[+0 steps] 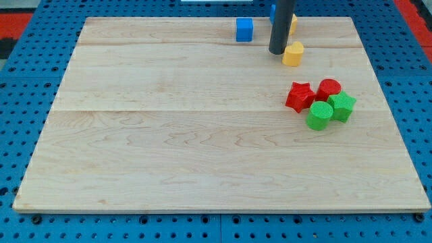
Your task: Move the yellow heart towards the top left of the board
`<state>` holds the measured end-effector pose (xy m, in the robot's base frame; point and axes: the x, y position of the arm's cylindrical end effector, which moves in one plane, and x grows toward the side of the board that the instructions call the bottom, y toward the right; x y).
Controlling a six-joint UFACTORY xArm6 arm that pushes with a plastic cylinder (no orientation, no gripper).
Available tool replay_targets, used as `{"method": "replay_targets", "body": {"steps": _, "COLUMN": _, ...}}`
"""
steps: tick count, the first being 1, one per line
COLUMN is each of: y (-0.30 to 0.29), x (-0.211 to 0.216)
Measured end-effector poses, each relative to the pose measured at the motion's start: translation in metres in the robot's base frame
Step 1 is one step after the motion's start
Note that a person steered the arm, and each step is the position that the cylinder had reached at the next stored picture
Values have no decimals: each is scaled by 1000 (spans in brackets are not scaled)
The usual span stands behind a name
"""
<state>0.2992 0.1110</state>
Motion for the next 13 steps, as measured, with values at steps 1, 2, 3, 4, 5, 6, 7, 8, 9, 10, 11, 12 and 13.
{"method": "replay_targets", "body": {"steps": 1, "y": 39, "x": -8}}
{"method": "replay_targets", "body": {"steps": 2, "y": 94, "x": -13}}
{"method": "replay_targets", "body": {"steps": 3, "y": 129, "x": -2}}
{"method": "replay_targets", "body": {"steps": 4, "y": 110, "x": 15}}
{"method": "replay_targets", "body": {"steps": 5, "y": 30, "x": 16}}
{"method": "replay_targets", "body": {"steps": 6, "y": -49, "x": 20}}
{"method": "replay_targets", "body": {"steps": 7, "y": -45, "x": 43}}
{"method": "replay_targets", "body": {"steps": 8, "y": -109, "x": 45}}
{"method": "replay_targets", "body": {"steps": 9, "y": -171, "x": 36}}
{"method": "replay_targets", "body": {"steps": 10, "y": -222, "x": 31}}
{"method": "replay_targets", "body": {"steps": 11, "y": -269, "x": 31}}
{"method": "replay_targets", "body": {"steps": 12, "y": -304, "x": 31}}
{"method": "replay_targets", "body": {"steps": 13, "y": -294, "x": 35}}
